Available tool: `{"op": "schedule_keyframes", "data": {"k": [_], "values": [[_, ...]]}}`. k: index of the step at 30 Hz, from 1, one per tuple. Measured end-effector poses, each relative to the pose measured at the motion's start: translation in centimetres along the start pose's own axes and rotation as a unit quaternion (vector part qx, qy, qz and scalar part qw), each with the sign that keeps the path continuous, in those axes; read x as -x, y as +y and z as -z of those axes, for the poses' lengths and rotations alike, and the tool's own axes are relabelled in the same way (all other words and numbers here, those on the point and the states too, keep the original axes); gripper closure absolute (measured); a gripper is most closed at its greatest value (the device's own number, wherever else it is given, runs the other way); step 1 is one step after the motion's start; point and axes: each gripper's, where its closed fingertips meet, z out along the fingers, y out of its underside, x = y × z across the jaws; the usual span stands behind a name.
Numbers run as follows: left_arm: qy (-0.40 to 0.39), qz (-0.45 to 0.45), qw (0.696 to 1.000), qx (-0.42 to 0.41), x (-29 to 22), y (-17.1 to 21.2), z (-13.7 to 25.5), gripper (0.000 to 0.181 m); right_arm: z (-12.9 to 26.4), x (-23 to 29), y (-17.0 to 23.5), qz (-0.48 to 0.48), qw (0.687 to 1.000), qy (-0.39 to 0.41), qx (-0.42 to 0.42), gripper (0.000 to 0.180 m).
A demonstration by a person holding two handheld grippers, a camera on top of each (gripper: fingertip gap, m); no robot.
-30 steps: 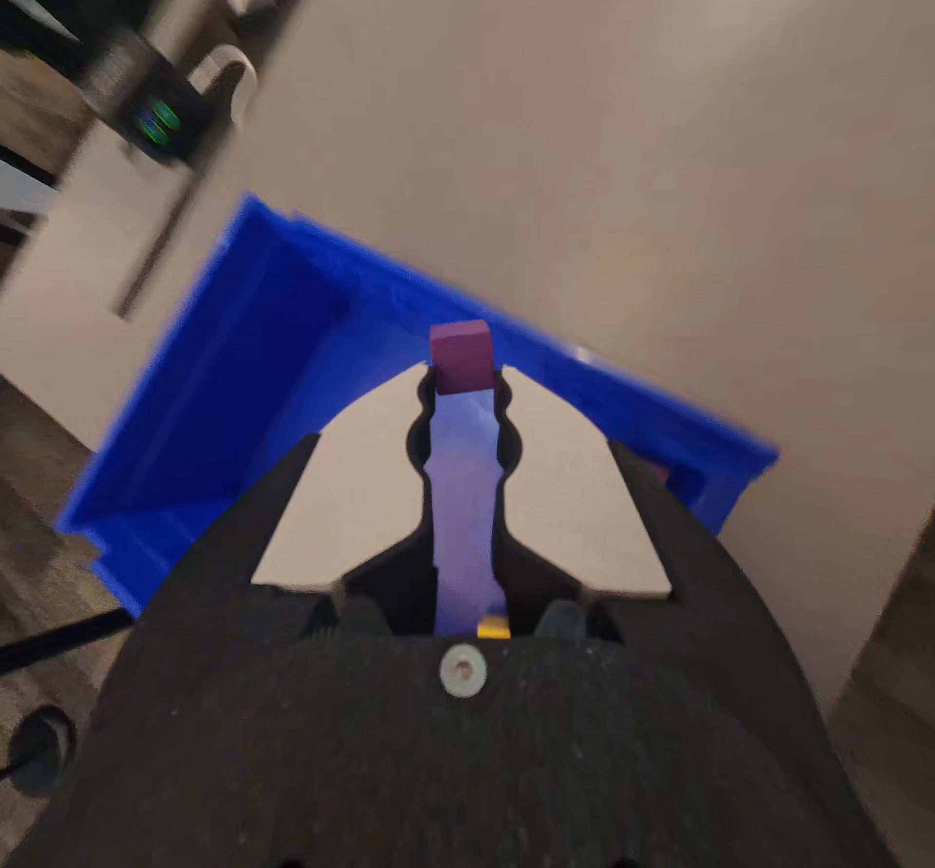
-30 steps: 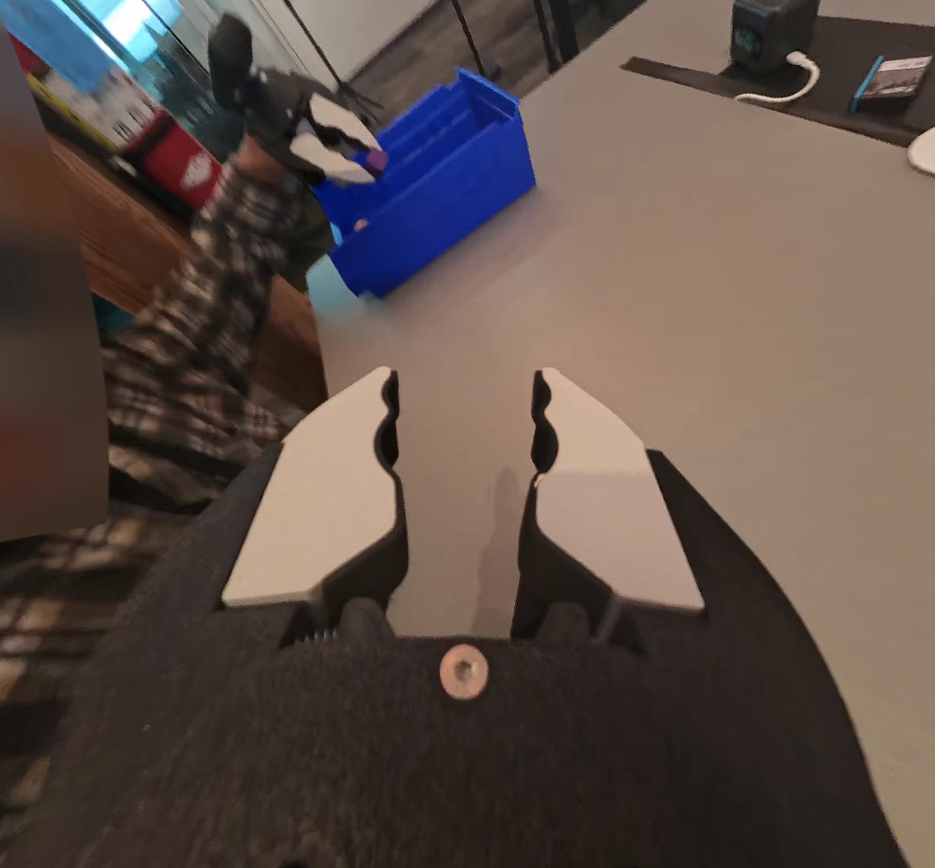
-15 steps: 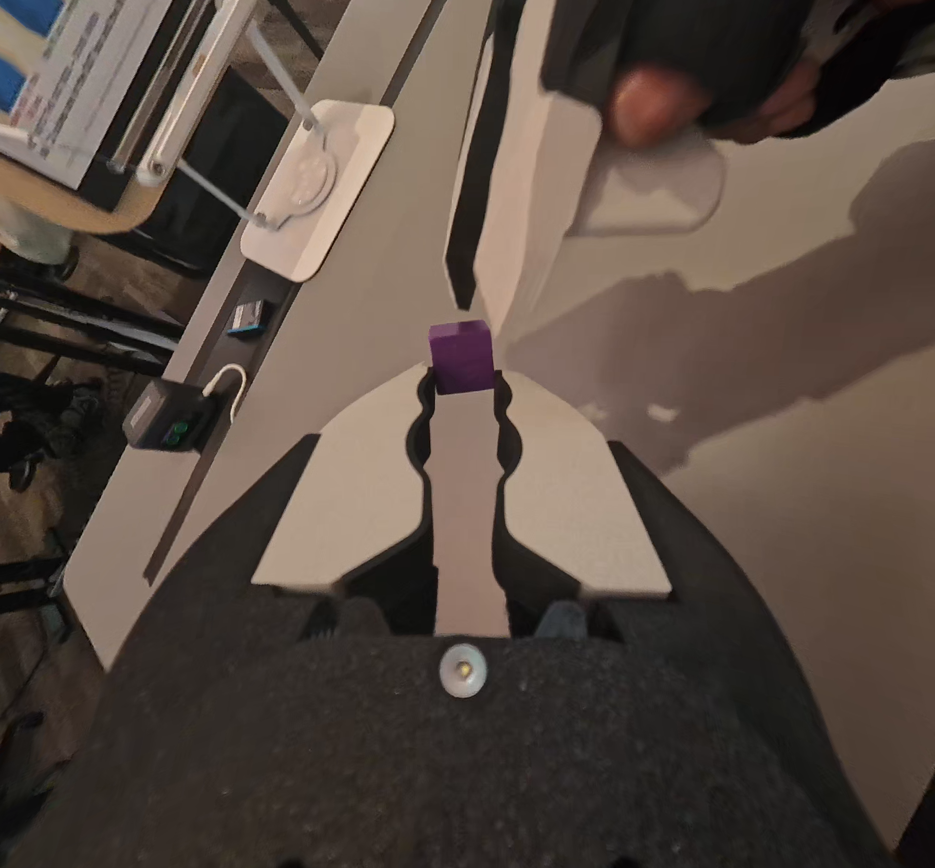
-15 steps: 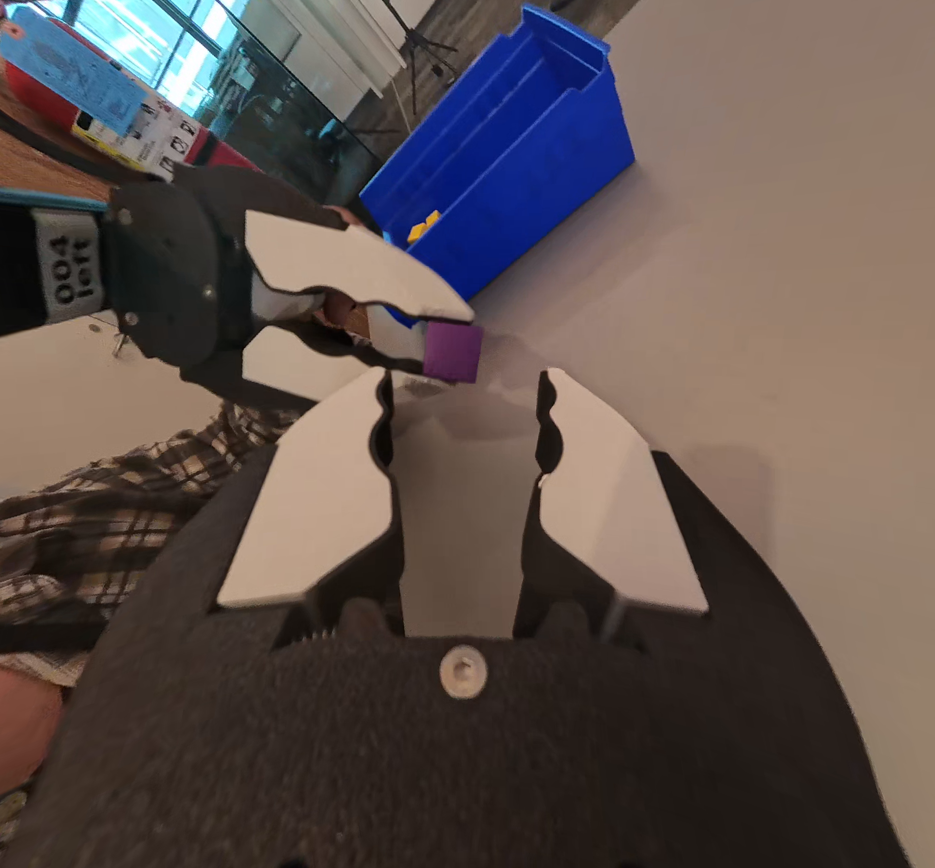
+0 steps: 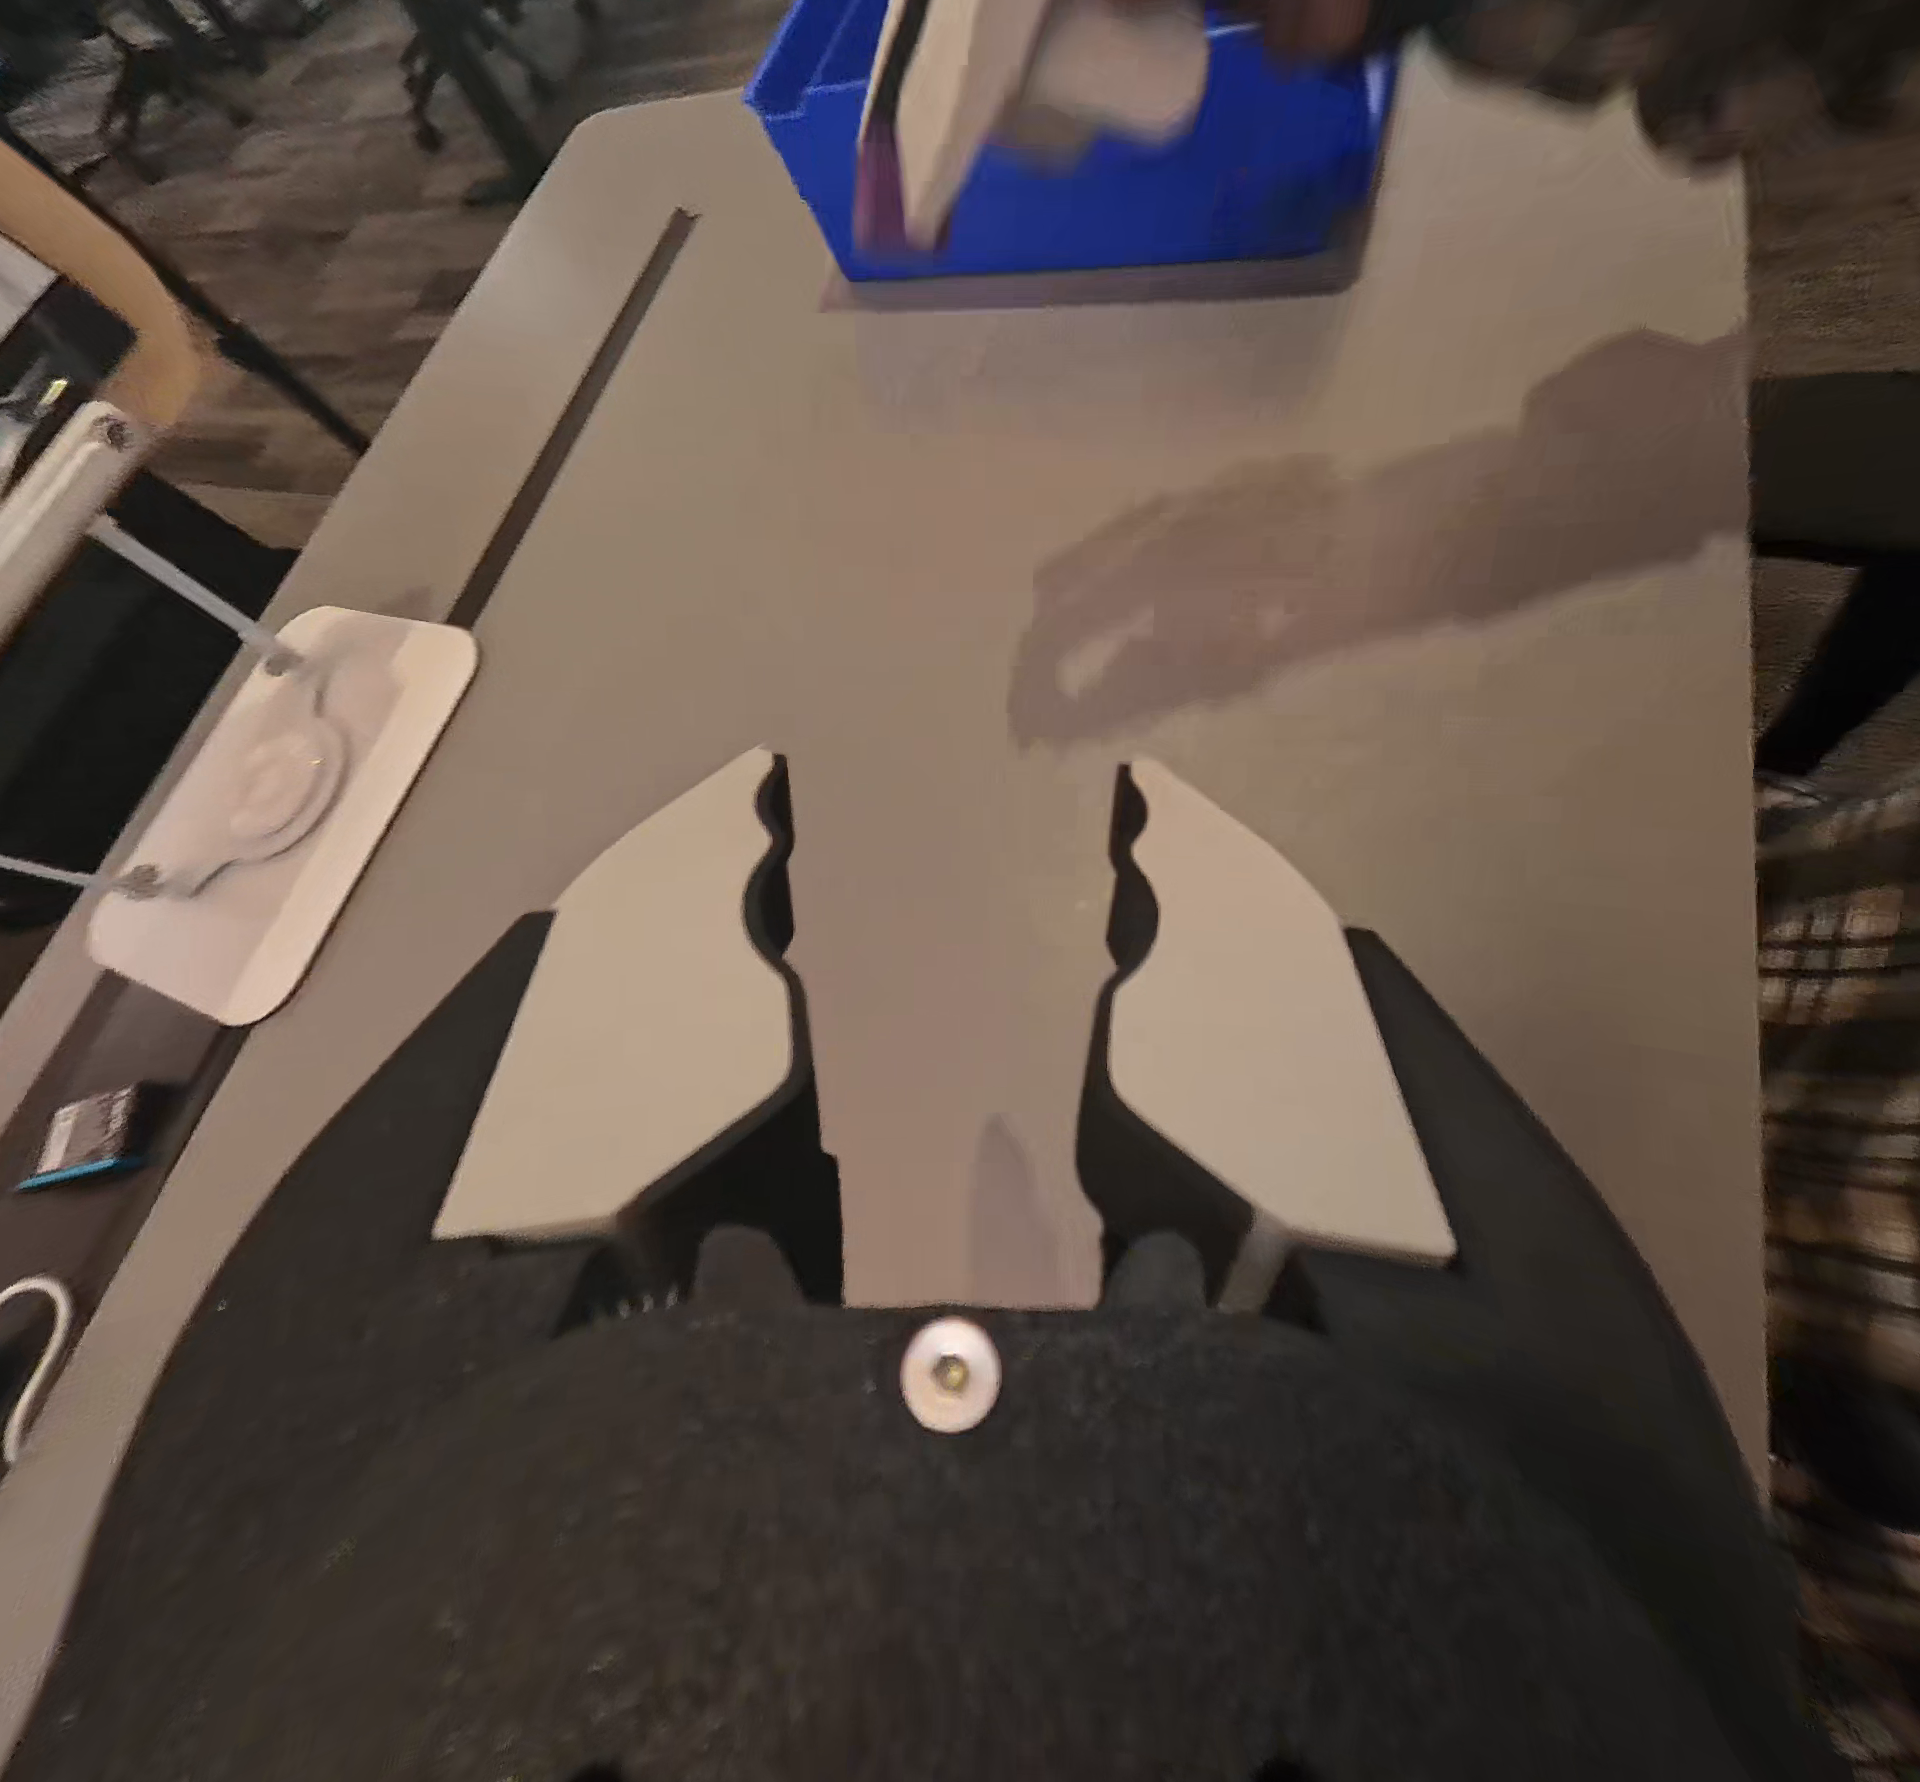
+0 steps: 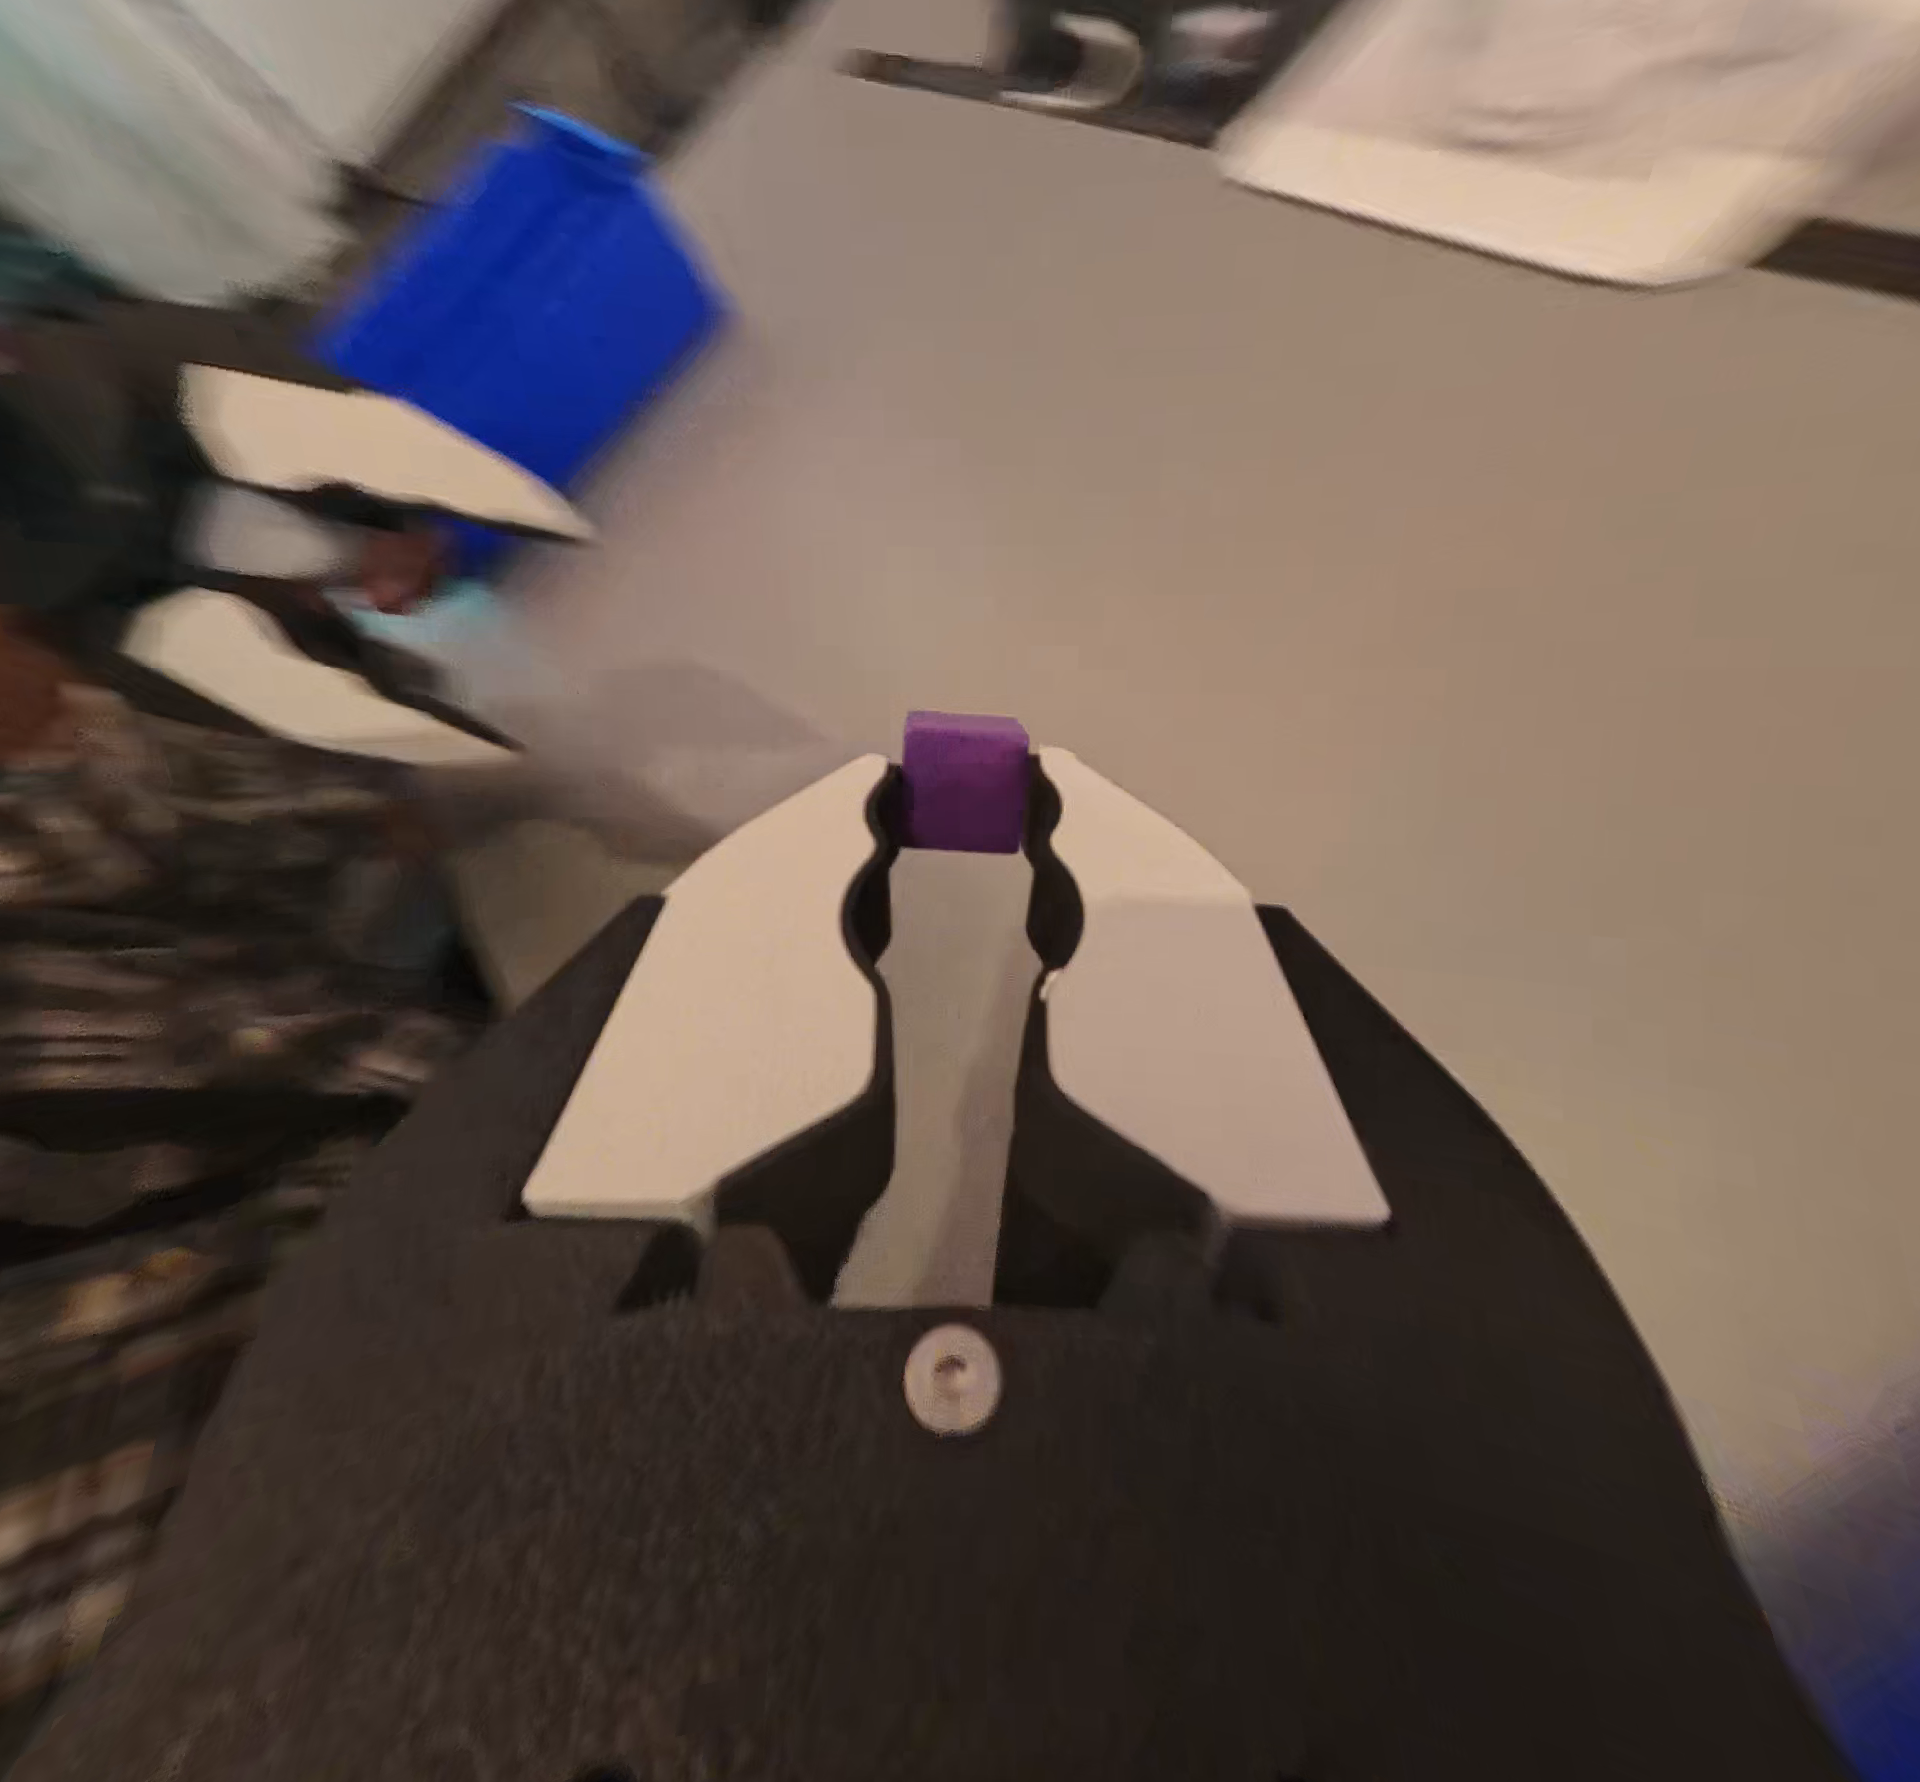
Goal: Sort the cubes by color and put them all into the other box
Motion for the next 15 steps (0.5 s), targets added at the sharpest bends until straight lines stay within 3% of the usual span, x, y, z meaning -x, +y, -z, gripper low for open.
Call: {"op": "schedule_keyframes", "data": {"k": [3, 6, 10, 15], "values": [[0.008, -0.010, 1.000, 0.016, -0.7, 1.3, -0.5, 0.123, 12.0, -13.2, 4.6, -0.038, 0.967, 0.242, 0.065, 0.157], [0.012, -0.003, 0.999, 0.049, -0.7, 3.2, -1.6, 0.122, 19.4, -20.8, 11.5, -0.150, 0.922, 0.324, 0.148, 0.157], [0.007, -0.002, 0.999, 0.053, -0.7, 3.1, -2.2, 0.127, 22.4, -25.0, 18.2, -0.206, 0.874, 0.369, 0.241, 0.157], [-0.012, 0.006, 0.998, 0.056, 0.6, 3.4, -0.1, 0.126, 23.4, -26.2, 20.7, -0.226, 0.848, 0.391, 0.277, 0.155]]}}
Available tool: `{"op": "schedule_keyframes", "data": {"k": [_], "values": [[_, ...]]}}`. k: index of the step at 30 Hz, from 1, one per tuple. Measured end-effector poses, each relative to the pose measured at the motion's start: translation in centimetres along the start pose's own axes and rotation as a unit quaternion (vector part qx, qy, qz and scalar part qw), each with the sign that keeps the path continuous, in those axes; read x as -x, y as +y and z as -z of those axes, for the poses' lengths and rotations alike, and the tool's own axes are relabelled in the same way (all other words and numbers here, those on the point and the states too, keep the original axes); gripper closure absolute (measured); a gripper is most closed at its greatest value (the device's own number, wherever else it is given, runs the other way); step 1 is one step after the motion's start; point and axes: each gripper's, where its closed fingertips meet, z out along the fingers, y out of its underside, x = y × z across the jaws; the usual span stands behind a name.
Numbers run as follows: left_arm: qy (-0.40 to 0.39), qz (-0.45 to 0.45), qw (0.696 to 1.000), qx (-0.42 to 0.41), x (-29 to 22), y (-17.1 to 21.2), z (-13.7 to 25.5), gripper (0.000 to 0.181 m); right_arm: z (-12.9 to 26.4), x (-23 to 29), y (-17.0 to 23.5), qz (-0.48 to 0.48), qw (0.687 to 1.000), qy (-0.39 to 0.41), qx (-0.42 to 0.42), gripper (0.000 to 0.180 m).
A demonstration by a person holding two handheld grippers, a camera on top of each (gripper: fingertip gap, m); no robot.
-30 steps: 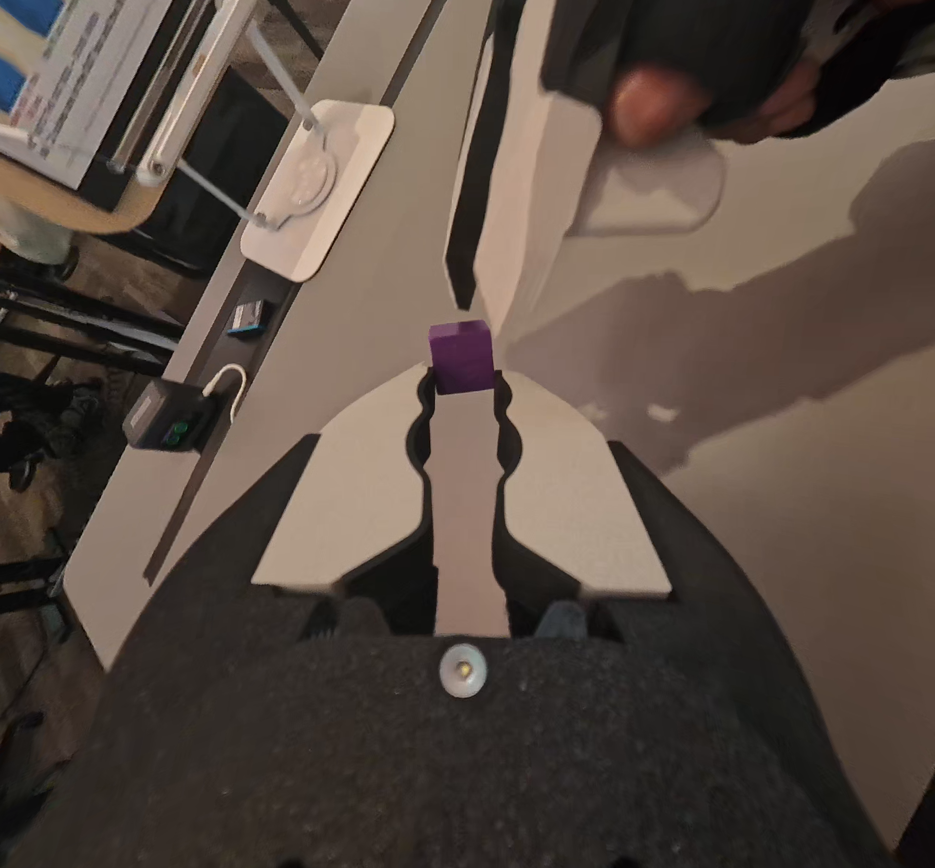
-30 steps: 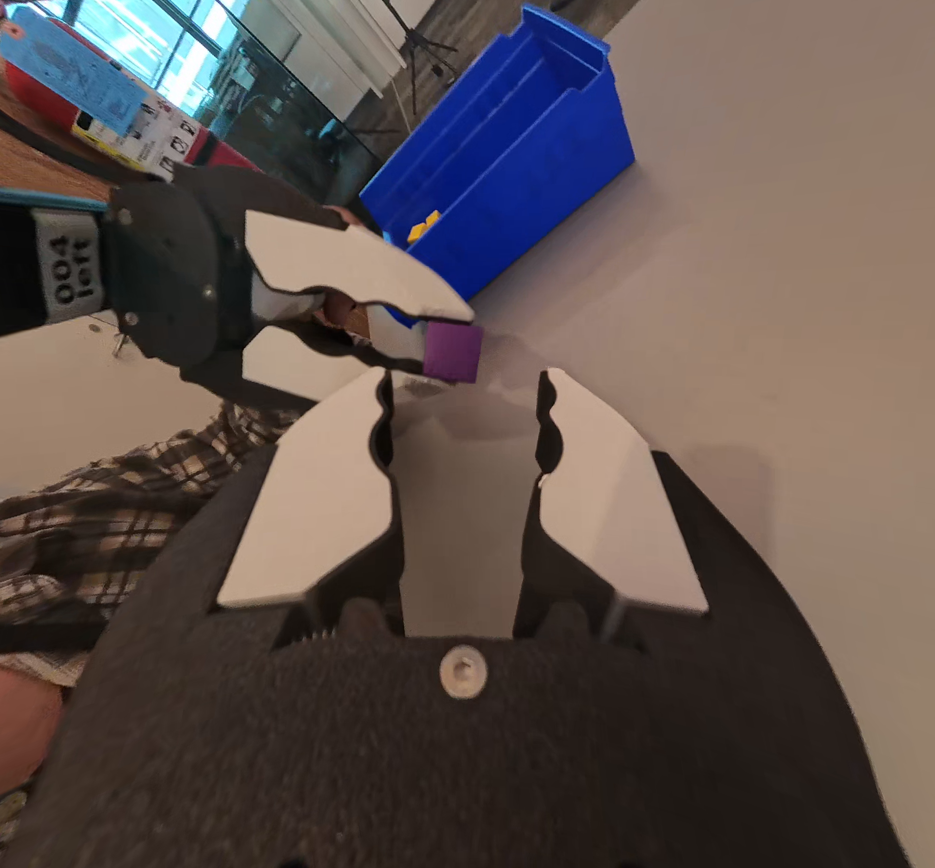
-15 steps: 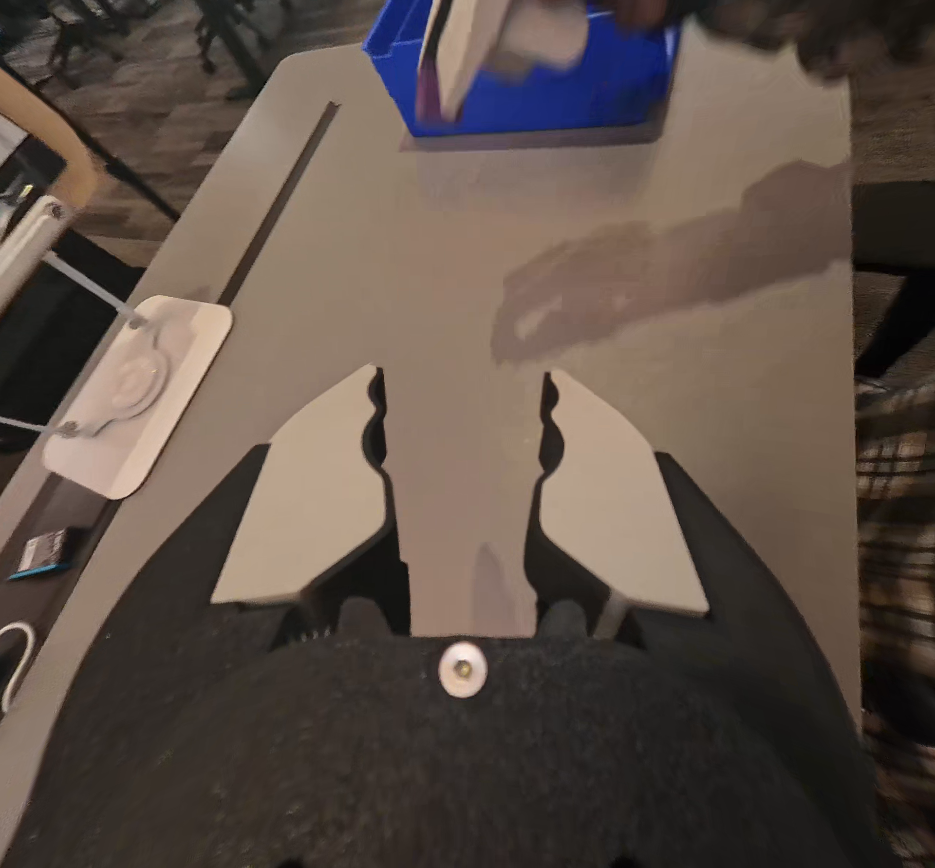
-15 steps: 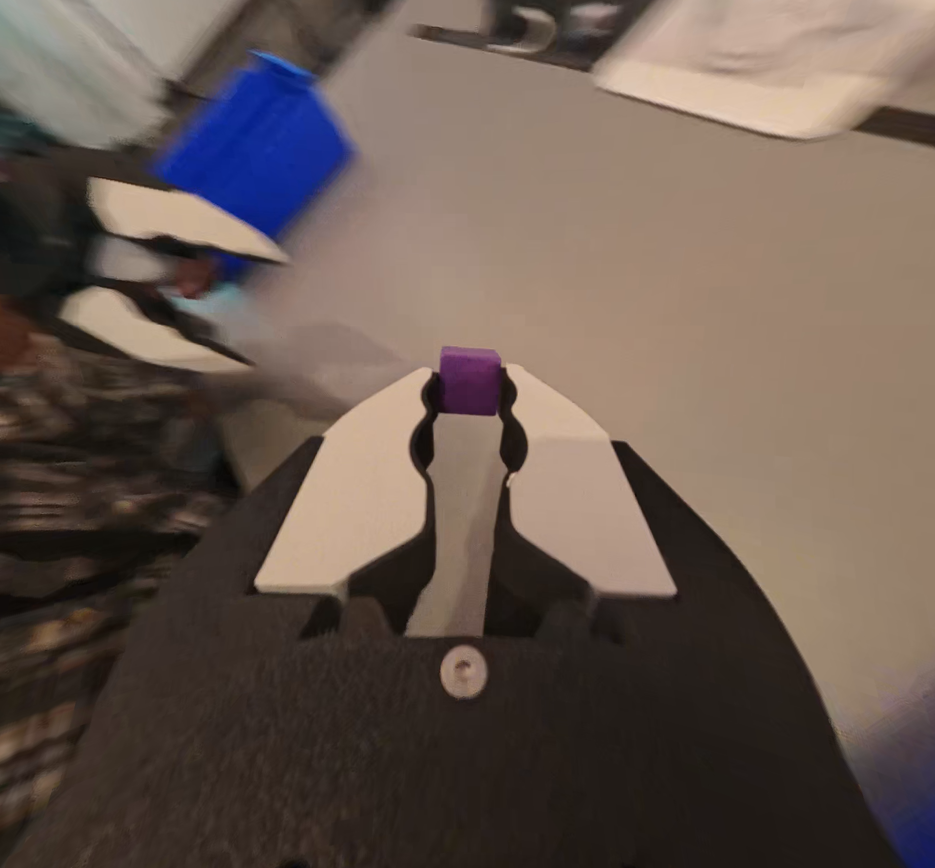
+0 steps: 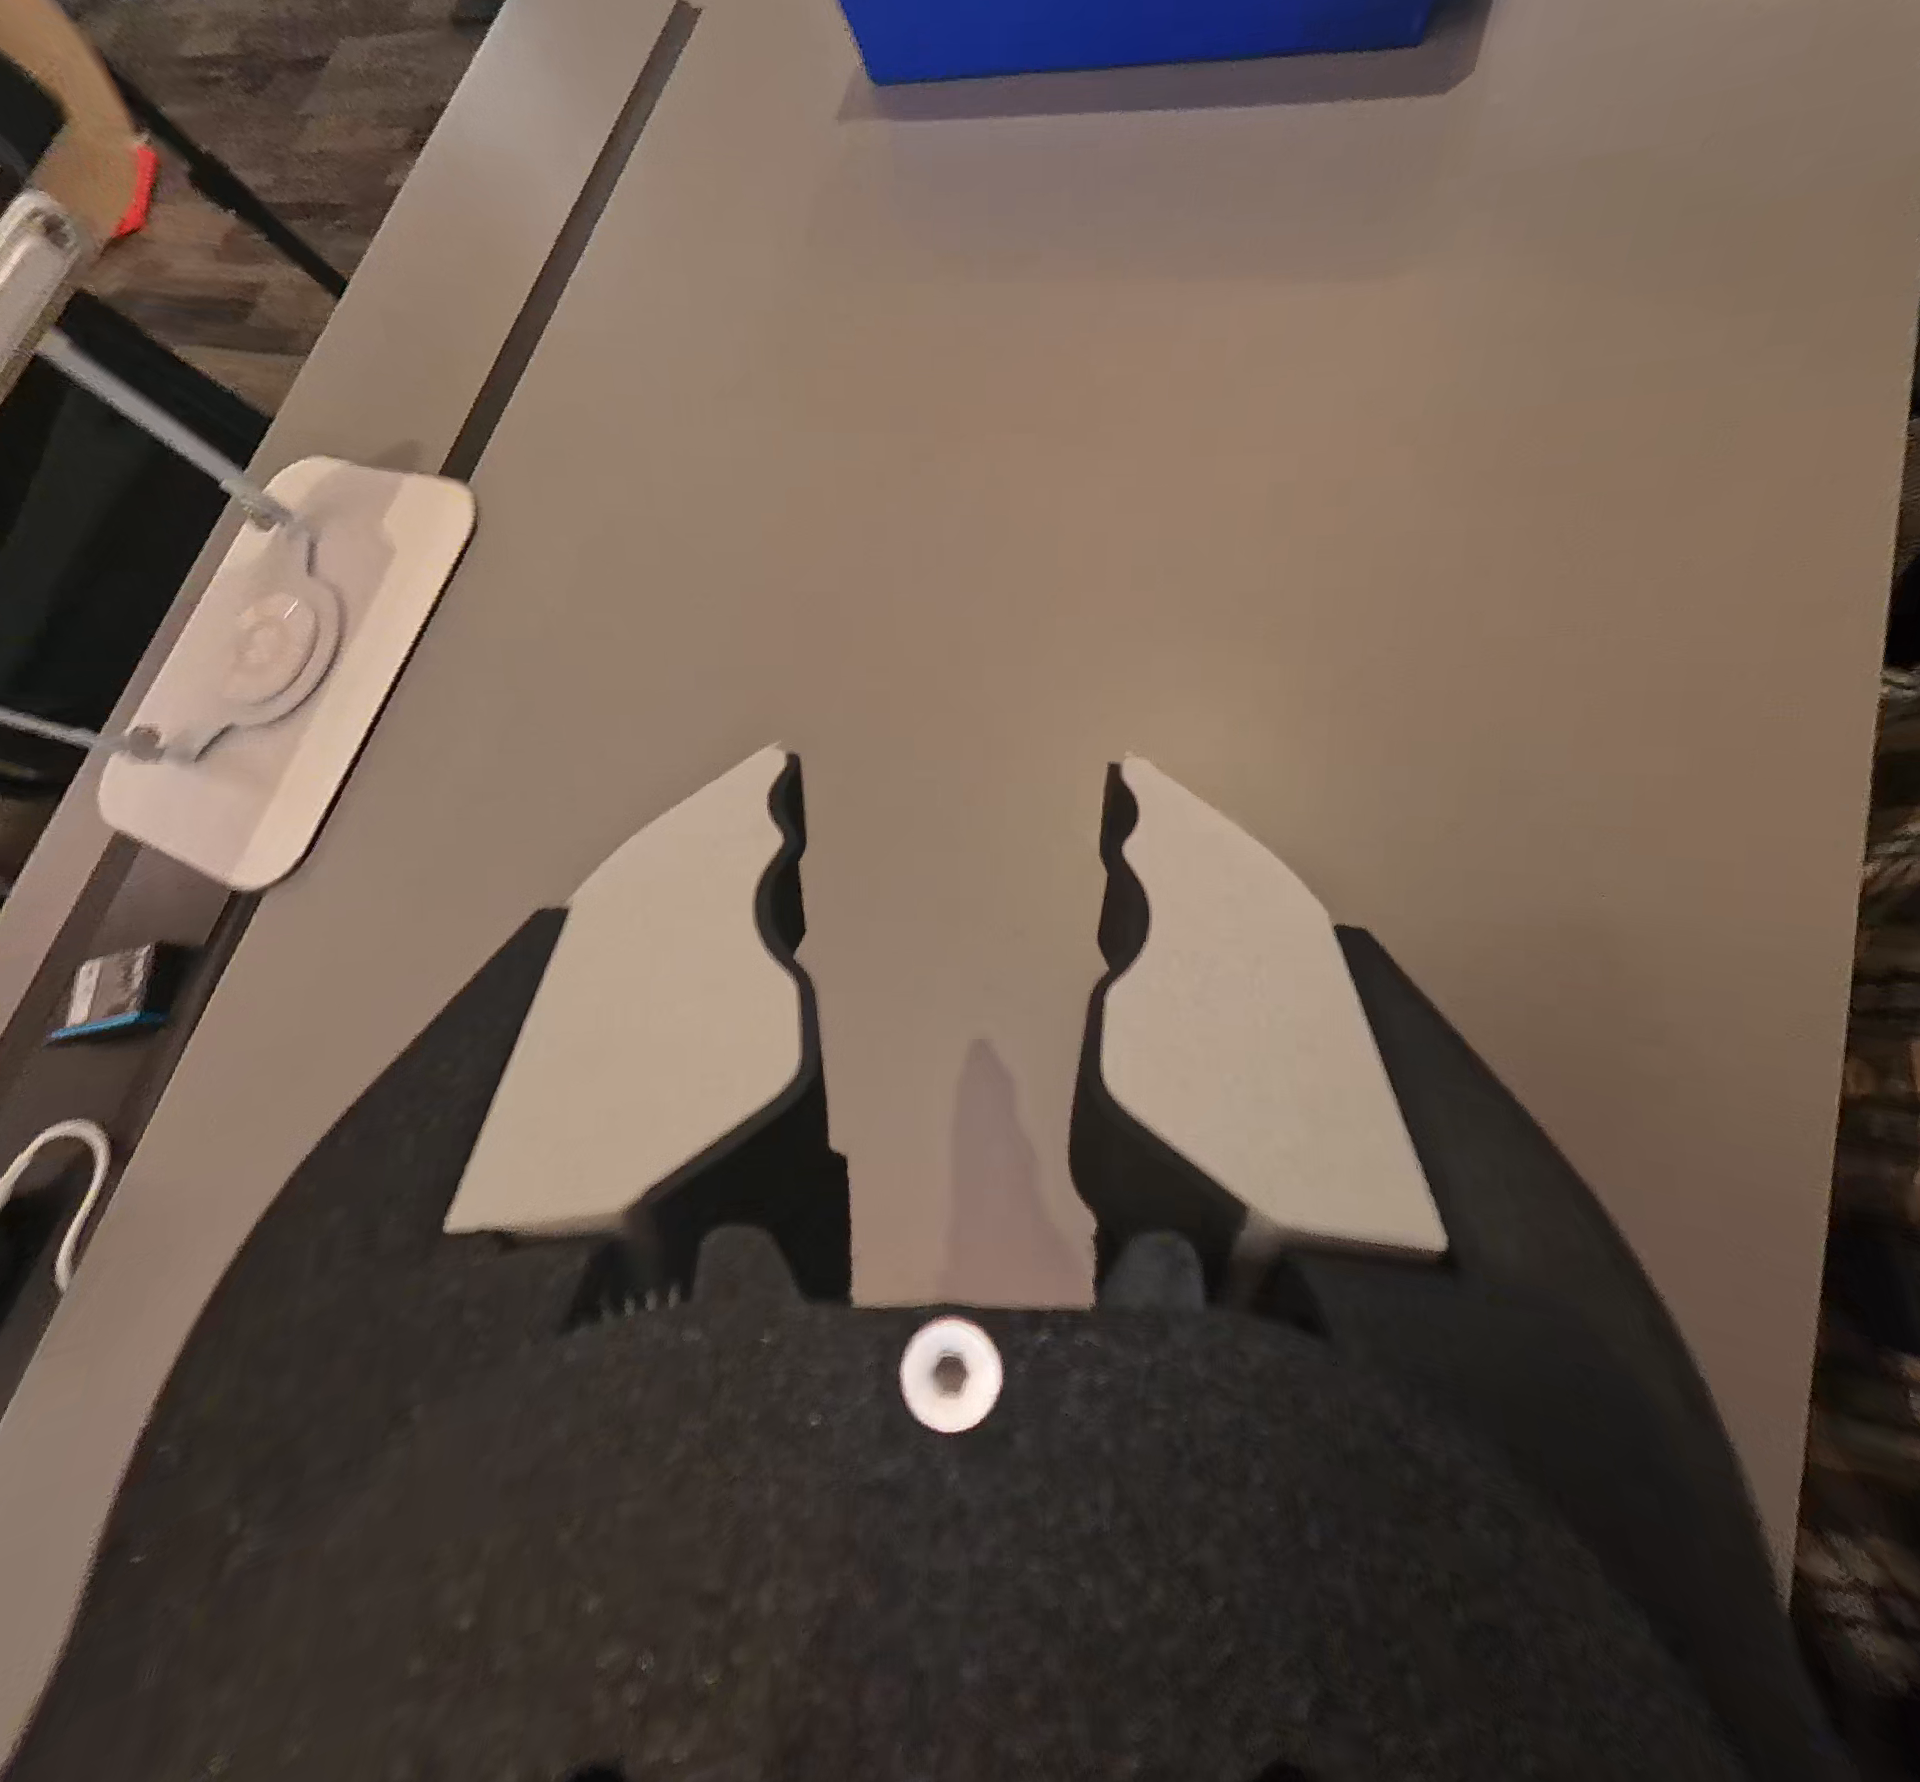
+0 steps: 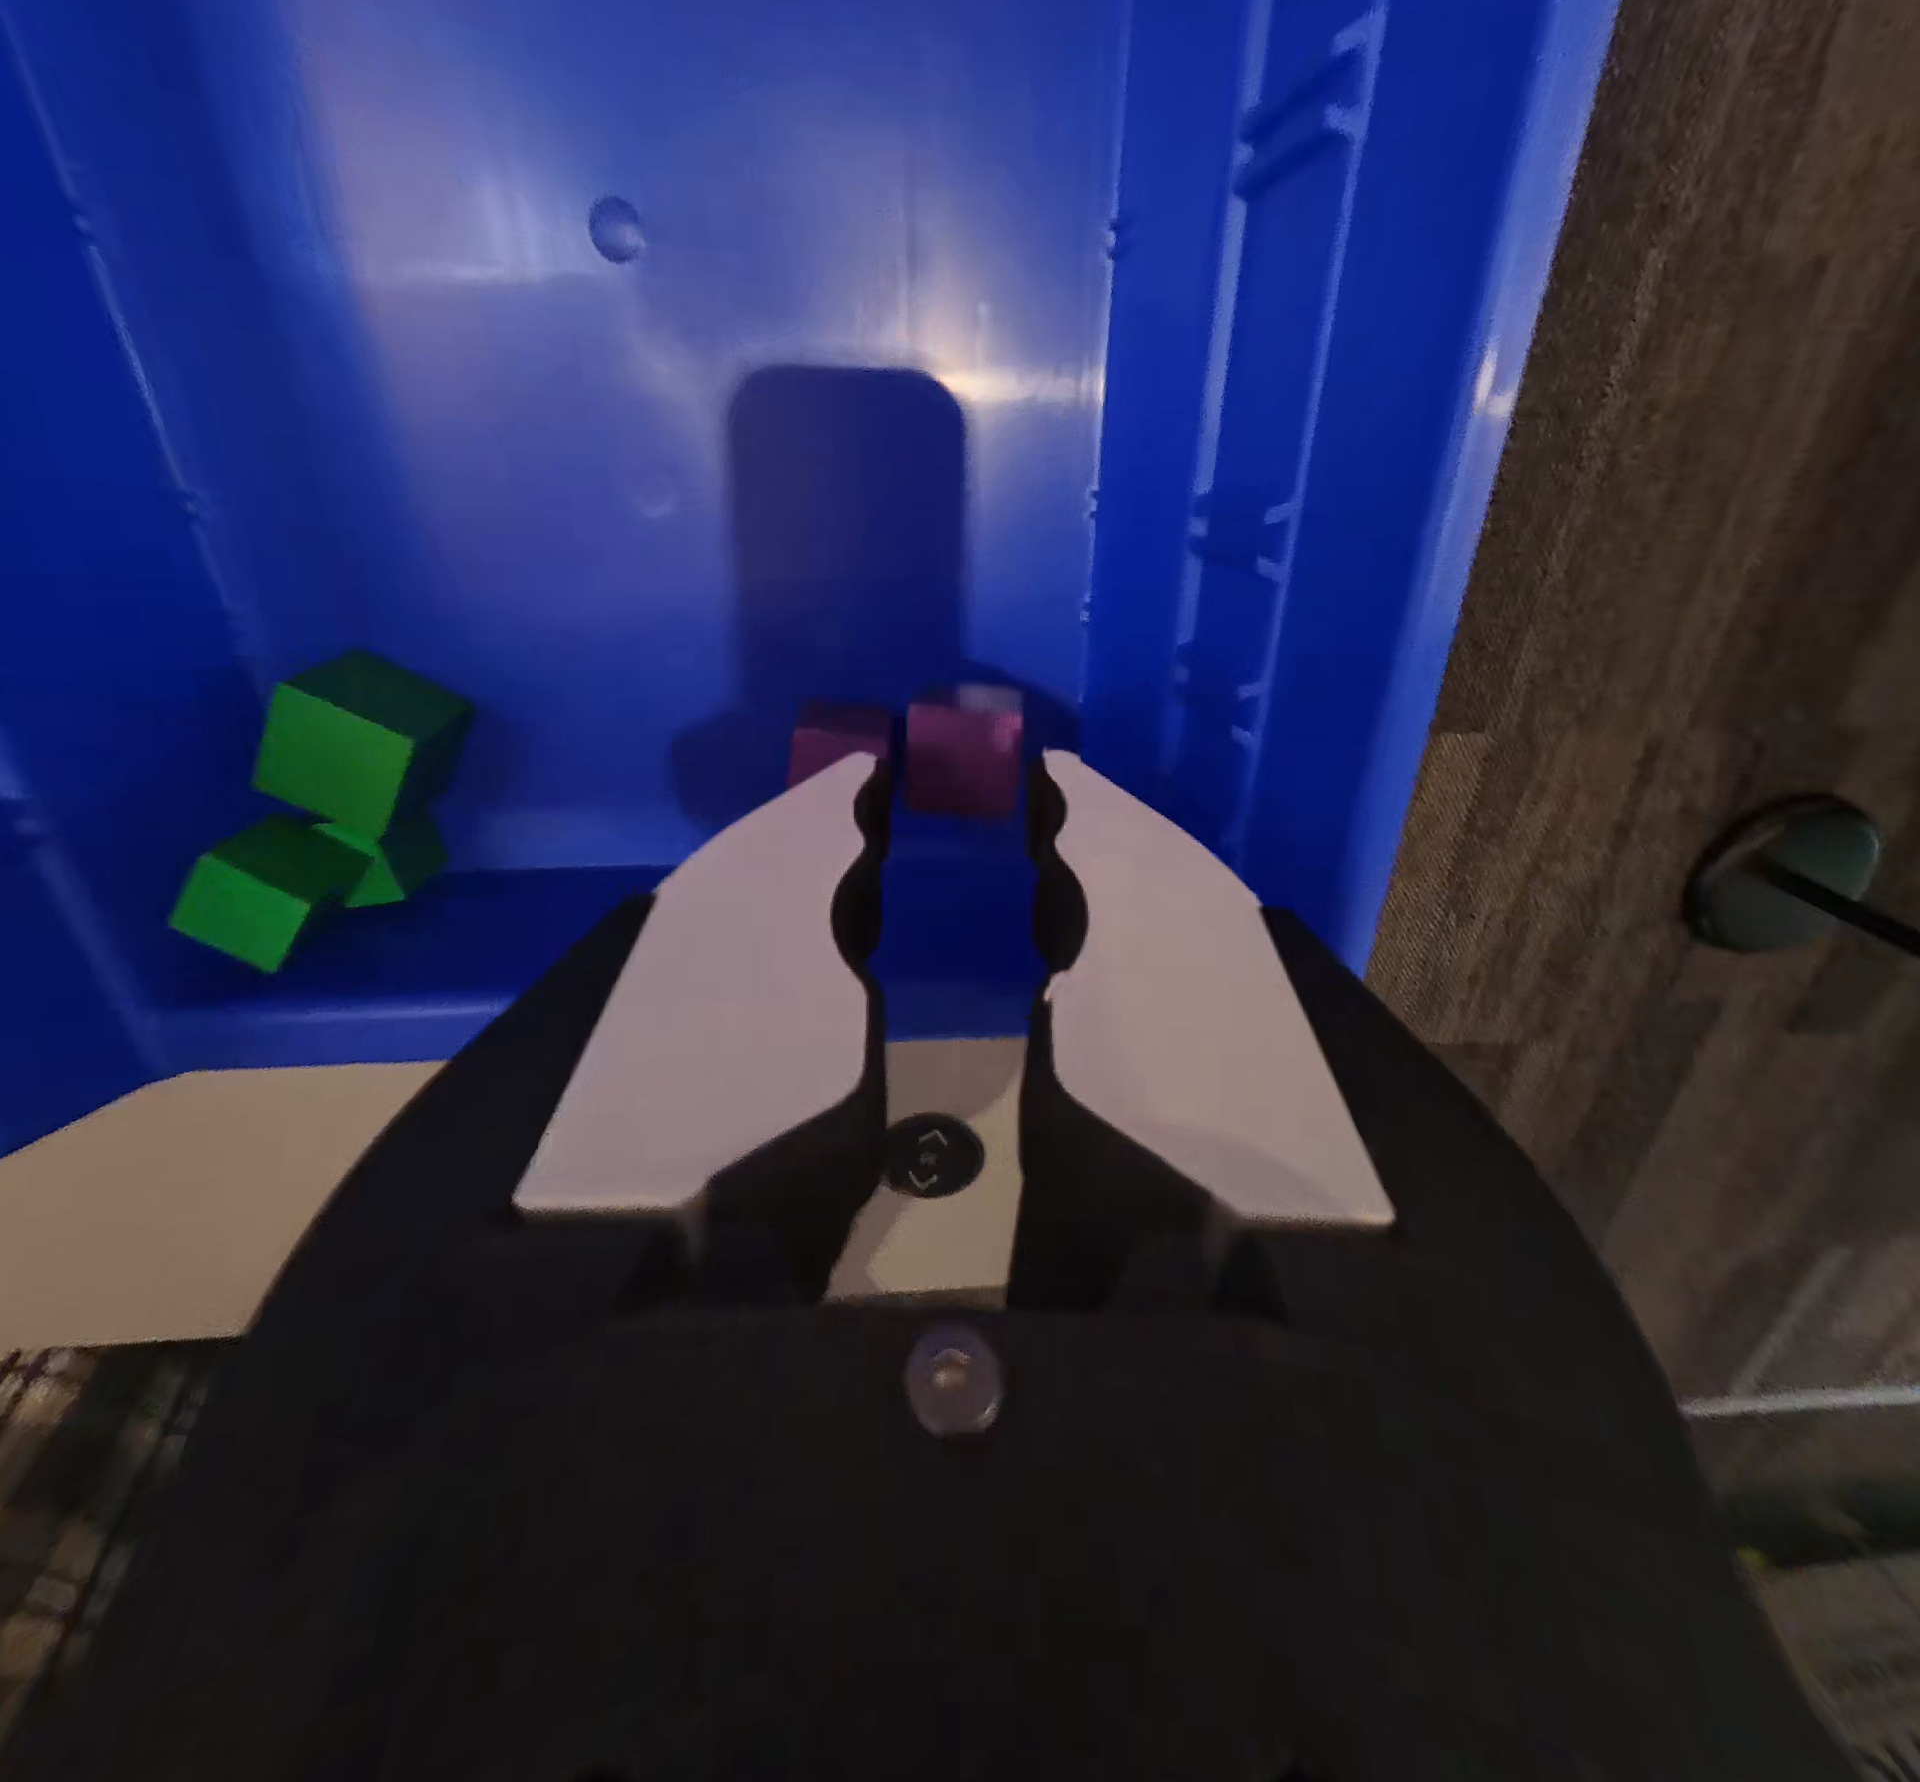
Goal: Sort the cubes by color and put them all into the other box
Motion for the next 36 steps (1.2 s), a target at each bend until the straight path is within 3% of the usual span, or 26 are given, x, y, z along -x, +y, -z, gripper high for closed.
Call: {"op": "schedule_keyframes", "data": {"k": [3, 7, 11, 14, 17, 25, 31, 36], "values": [[-0.024, 0.011, 1.000, 0.017, 1.5, 2.0, 2.3, 0.125, 1.7, 0.3, 0.0, 0.009, 1.000, 0.017, 0.006, 0.138], [-0.090, 0.045, 0.993, 0.054, 5.6, 6.5, 8.4, 0.126, 7.1, 4.0, -2.5, 0.044, 0.995, 0.012, -0.093, 0.133], [-0.118, 0.084, 0.981, 0.130, 9.4, 13.5, 17.1, 0.125, 11.7, 13.3, -4.0, 0.142, 0.967, -0.074, -0.196, 0.137], [-0.098, 0.096, 0.967, 0.214, 10.4, 20.0, 22.9, 0.125, 12.4, 20.9, -3.8, 0.224, 0.943, -0.131, -0.207, 0.139], [-0.075, 0.125, 0.953, 0.264, 10.6, 25.4, 26.2, 0.126, 12.2, 26.8, -3.8, 0.281, 0.925, -0.159, -0.200, 0.137], [-0.087, 0.279, 0.887, 0.357, 8.2, 34.3, 26.3, 0.126, 12.9, 35.6, -3.6, 0.330, 0.908, -0.203, -0.158, 0.136], [-0.042, 0.392, 0.852, 0.345, 5.0, 35.1, 24.5, 0.125, 13.9, 40.0, -4.0, 0.361, 0.899, -0.213, -0.124, 0.136], [-0.014, 0.415, 0.832, 0.369, 4.3, 36.3, 24.3, 0.123, 14.7, 43.3, -4.0, 0.387, 0.888, -0.216, -0.120, 0.136]]}}
